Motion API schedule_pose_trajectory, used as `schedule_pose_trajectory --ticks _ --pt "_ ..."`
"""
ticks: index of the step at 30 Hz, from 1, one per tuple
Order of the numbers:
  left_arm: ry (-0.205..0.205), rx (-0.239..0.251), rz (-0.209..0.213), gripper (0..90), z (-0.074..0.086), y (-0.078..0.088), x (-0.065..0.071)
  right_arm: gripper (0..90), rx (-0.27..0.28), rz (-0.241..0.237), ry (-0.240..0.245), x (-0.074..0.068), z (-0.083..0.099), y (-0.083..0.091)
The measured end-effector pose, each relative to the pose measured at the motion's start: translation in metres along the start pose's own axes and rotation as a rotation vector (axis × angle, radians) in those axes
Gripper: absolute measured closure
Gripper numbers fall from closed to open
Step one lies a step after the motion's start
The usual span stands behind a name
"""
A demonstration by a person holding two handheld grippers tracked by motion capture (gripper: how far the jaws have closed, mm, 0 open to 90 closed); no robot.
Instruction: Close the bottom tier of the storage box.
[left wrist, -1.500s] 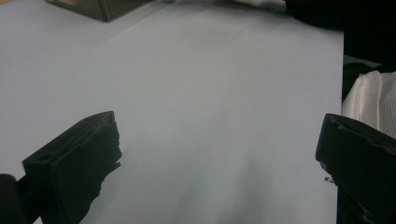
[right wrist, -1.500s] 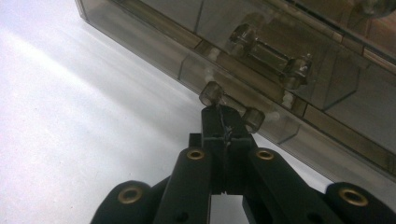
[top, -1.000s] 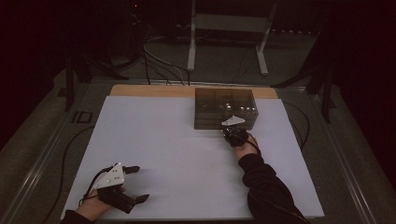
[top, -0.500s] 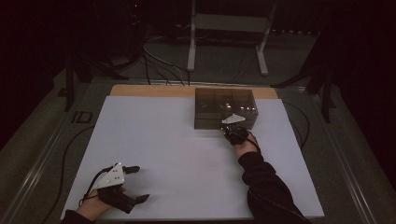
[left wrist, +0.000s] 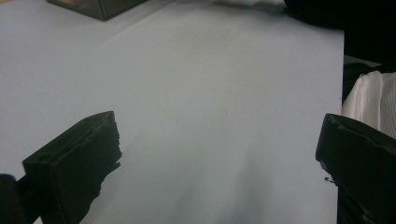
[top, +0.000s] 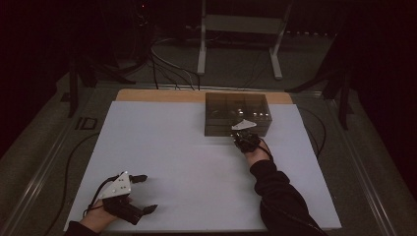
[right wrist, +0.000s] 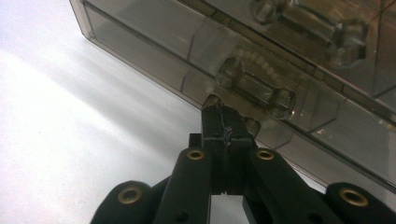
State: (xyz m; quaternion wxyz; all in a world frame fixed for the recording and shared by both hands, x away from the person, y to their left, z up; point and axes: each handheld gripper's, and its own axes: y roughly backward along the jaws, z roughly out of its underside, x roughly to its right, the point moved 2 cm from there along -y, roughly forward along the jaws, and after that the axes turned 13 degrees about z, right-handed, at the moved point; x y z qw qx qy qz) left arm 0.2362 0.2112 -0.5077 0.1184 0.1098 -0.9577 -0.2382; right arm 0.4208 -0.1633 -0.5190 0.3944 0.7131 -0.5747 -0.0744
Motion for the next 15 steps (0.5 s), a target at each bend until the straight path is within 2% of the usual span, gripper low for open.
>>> schedule_pose_trajectory --ticks 3,5,13,15 --pt "0.0 0.0 0.0 0.1 -0.0001 -0.0002 0.0 90.0 0.007 -0.009 -0.016 -0.0002 -0.0019 0.0028" --pt "0.0 0.0 0.0 0.1 -0.0001 -0.0001 0.0 90.0 0.005 -0.024 -0.009 -0.0016 -0.003 0.0038" --pt "0.0 0.0 0.0 0.1 -0.0002 -0.0001 0.0001 77.9 0.005 -0.028 0.006 -0.0086 -0.0028 0.0039" --pt "0.0 0.0 0.0 0.1 -0.0002 -0.0001 0.0001 77.9 0.006 -0.024 0.008 -0.0091 -0.0029 0.004"
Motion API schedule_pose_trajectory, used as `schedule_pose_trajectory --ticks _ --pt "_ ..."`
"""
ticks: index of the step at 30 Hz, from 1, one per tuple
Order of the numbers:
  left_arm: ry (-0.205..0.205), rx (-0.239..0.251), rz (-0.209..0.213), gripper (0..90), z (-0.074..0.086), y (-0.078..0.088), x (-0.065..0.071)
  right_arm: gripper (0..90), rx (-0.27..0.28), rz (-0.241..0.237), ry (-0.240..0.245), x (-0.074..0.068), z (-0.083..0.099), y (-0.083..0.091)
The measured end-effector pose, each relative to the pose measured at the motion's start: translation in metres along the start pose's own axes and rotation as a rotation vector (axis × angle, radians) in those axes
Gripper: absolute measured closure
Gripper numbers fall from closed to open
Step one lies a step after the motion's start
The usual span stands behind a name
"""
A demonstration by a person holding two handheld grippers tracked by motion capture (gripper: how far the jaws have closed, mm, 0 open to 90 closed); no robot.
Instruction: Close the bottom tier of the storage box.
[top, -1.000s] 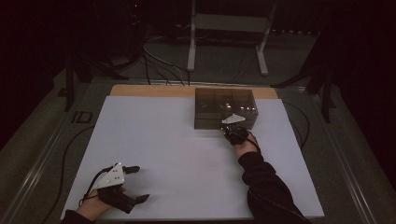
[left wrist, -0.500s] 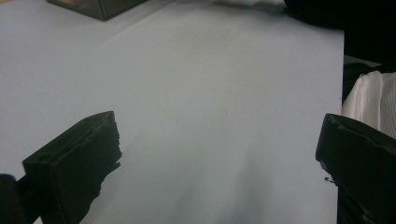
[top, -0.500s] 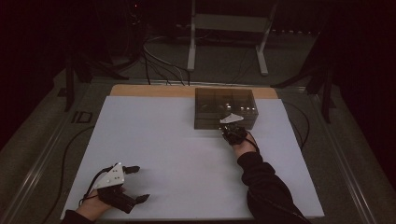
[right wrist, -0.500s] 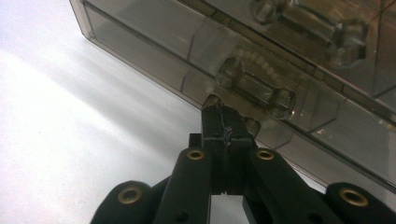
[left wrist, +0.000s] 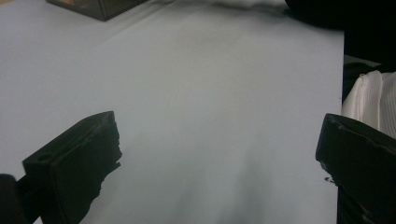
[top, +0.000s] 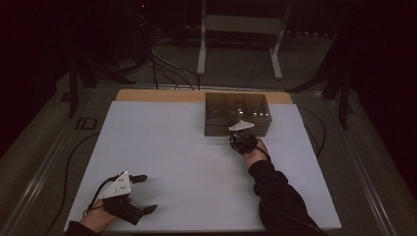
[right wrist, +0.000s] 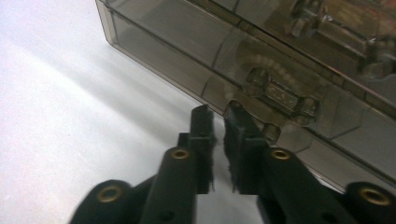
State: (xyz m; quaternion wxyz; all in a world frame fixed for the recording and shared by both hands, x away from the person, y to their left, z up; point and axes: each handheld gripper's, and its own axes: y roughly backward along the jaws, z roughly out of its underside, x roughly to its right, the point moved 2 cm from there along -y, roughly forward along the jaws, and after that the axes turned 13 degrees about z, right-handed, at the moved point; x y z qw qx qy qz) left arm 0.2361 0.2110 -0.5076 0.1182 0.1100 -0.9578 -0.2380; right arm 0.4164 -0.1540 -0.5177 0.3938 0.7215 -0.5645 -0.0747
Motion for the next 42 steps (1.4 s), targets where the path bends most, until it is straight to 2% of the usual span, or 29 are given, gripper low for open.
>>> schedule_pose_trajectory --ticks 1,2,6,10,14,24,27,32,35,38,42 --pt "0.0 0.001 0.0 0.1 0.0 0.0 0.0 76.2 0.0 0.0 0.0 0.0 0.0 0.0" --pt "0.001 0.001 0.0 0.1 0.0 0.0 0.0 69.6 -0.001 -0.011 -0.005 -0.001 0.0 0.0" --pt "0.0 0.002 0.0 0.1 0.0 0.0 0.0 54.9 0.008 -0.01 -0.01 -0.004 -0.003 0.002" --pt "-0.001 0.002 0.0 0.2 0.0 0.0 0.0 45.3 0.003 -0.048 -0.011 -0.006 -0.005 0.003" --pt "0.0 0.002 0.0 0.1 0.0 0.0 0.0 30.7 -0.002 -0.092 -0.028 -0.008 -0.006 0.002" --pt "-0.001 0.0 0.001 0.1 0.0 0.0 0.0 8.9 -0.013 -0.147 -0.063 -0.011 -0.008 0.002" --pt "-0.001 0.0 0.001 0.1 0.0 0.0 0.0 8.7 0.005 -0.14 -0.061 -0.011 -0.008 0.005" --pt "-0.001 -0.001 0.001 0.1 0.0 0.0 0.0 8.1 0.024 -0.184 -0.05 -0.011 -0.011 0.009" --pt "-0.001 0.0 0.001 0.1 0.0 0.0 0.0 8.1 0.038 -0.19 -0.043 -0.012 -0.012 0.009" --pt "-0.001 -0.001 0.002 0.1 0.0 0.0 0.0 8.1 0.038 -0.189 -0.026 -0.013 -0.012 0.008" --pt "0.001 0.0 0.003 0.1 0.0 0.0 0.0 8.2 0.035 -0.212 -0.015 -0.013 -0.013 0.008"
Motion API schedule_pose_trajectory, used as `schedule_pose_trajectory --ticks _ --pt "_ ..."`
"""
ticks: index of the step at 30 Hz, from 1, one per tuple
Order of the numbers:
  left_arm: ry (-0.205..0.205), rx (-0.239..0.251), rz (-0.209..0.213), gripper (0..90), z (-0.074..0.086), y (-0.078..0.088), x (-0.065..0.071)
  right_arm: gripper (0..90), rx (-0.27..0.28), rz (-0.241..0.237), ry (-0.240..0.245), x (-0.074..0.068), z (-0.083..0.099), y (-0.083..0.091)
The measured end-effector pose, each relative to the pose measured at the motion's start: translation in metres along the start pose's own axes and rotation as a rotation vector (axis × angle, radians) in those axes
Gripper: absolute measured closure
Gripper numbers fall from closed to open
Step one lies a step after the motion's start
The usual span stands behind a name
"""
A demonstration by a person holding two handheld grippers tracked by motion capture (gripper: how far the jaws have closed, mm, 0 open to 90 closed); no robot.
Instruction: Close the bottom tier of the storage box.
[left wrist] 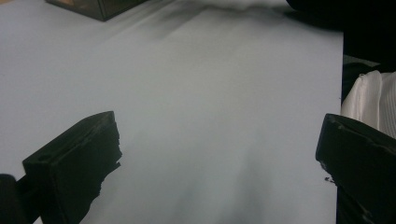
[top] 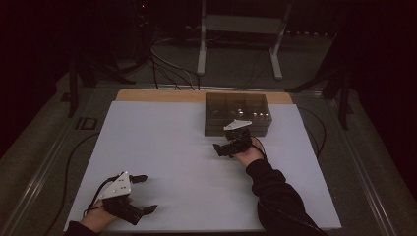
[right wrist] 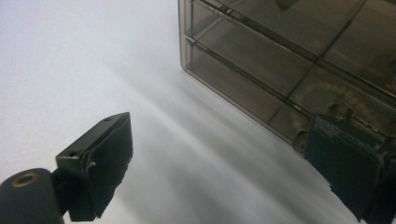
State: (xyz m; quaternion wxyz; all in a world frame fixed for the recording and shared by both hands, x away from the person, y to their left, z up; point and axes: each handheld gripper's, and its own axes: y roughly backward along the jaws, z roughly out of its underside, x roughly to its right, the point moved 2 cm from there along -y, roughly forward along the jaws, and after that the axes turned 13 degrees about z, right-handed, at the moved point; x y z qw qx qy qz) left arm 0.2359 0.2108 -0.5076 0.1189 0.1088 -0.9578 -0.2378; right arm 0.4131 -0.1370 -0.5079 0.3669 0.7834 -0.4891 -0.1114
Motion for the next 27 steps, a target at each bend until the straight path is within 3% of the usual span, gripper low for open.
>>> schedule_pose_trajectory --ticks 27 --pt "-0.002 0.001 0.002 0.1 0.0 0.0 0.0 8.3 0.113 -0.134 0.07 -0.014 -0.012 0.026"
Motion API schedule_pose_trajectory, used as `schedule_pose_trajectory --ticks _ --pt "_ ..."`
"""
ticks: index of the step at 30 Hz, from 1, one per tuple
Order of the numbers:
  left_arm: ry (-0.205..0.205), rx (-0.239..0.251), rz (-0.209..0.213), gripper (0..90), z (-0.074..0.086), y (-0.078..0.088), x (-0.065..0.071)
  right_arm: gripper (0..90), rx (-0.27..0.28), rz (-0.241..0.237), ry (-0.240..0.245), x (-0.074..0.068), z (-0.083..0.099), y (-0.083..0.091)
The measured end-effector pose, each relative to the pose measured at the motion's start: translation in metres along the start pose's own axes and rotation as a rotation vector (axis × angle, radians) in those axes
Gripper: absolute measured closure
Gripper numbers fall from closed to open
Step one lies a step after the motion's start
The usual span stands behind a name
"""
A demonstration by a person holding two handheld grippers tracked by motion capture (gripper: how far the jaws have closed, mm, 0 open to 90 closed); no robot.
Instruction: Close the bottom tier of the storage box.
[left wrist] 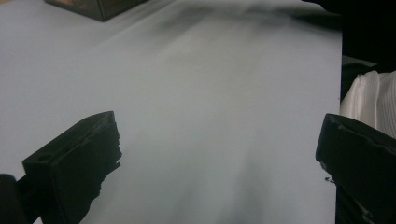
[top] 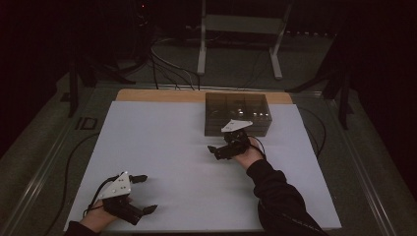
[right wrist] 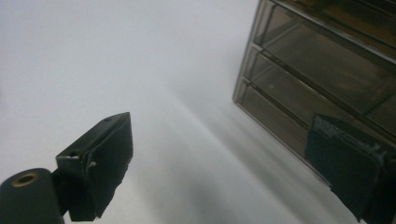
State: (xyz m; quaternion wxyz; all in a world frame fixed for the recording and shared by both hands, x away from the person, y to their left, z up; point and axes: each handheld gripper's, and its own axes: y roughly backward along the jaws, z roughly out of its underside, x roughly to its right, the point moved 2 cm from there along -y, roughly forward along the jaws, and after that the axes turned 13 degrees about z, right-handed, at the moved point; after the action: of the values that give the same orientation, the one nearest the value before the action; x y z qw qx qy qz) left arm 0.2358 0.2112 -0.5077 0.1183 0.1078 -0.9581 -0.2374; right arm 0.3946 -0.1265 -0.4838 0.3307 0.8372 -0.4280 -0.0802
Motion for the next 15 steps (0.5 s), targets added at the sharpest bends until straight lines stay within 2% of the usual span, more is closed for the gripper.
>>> schedule_pose_trajectory --ticks 15 --pt "0.001 0.0 -0.001 0.1 -0.0003 0.0 -0.0001 8.3 0.034 -0.048 0.03 -0.0104 0.0101 0.0098"
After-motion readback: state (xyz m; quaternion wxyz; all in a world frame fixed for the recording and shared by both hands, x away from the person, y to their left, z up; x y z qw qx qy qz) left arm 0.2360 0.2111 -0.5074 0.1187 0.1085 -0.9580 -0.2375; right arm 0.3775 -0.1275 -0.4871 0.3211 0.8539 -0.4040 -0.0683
